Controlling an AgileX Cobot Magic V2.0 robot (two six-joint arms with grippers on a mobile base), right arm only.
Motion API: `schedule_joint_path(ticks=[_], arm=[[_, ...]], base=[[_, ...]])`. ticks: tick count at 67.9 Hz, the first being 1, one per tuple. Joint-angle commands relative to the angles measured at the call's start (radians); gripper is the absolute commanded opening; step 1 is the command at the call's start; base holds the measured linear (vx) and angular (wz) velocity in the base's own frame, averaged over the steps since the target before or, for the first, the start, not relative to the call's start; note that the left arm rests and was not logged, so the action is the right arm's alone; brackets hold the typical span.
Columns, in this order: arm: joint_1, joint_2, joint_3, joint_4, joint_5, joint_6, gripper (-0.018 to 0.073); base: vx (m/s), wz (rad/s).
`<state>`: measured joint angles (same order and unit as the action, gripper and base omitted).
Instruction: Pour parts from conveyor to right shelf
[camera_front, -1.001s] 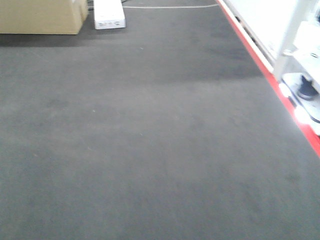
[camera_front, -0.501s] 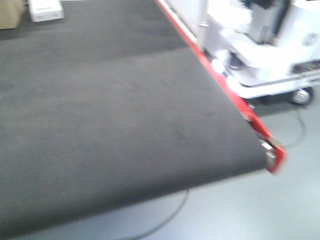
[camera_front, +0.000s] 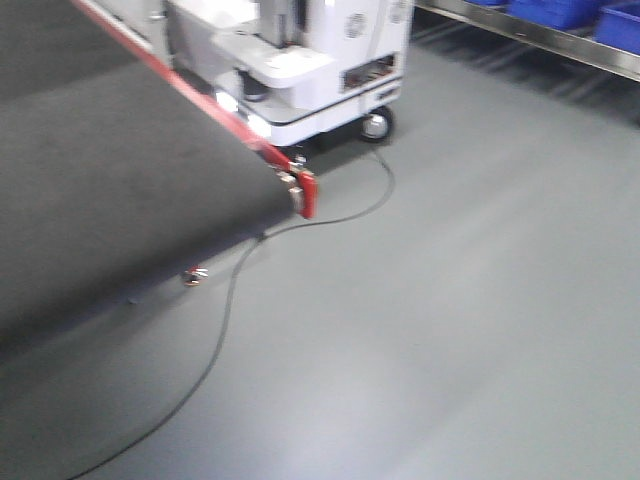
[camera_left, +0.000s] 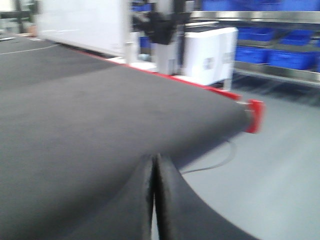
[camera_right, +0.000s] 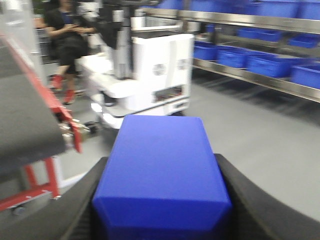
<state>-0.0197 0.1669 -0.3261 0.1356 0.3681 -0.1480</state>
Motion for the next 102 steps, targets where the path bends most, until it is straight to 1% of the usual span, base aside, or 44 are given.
schedule_joint_path(ticks=[1, 59, 84, 102], arm=[[-0.008, 0.013, -0.028, 0.001, -0.083, -0.002, -0.0006], [-0.008, 0.013, -0.028, 0.001, -0.083, -0.002, -0.0006], [-0.008, 0.013, -0.028, 0.001, -0.083, -0.002, -0.0006], [-0.008, 0.013, -0.028, 0.001, -0.083, -0.002, -0.0006]], base=[[-0.41, -0.72], [-0.4, -0.66], [-0.26, -0.76], [-0.16, -0.59]])
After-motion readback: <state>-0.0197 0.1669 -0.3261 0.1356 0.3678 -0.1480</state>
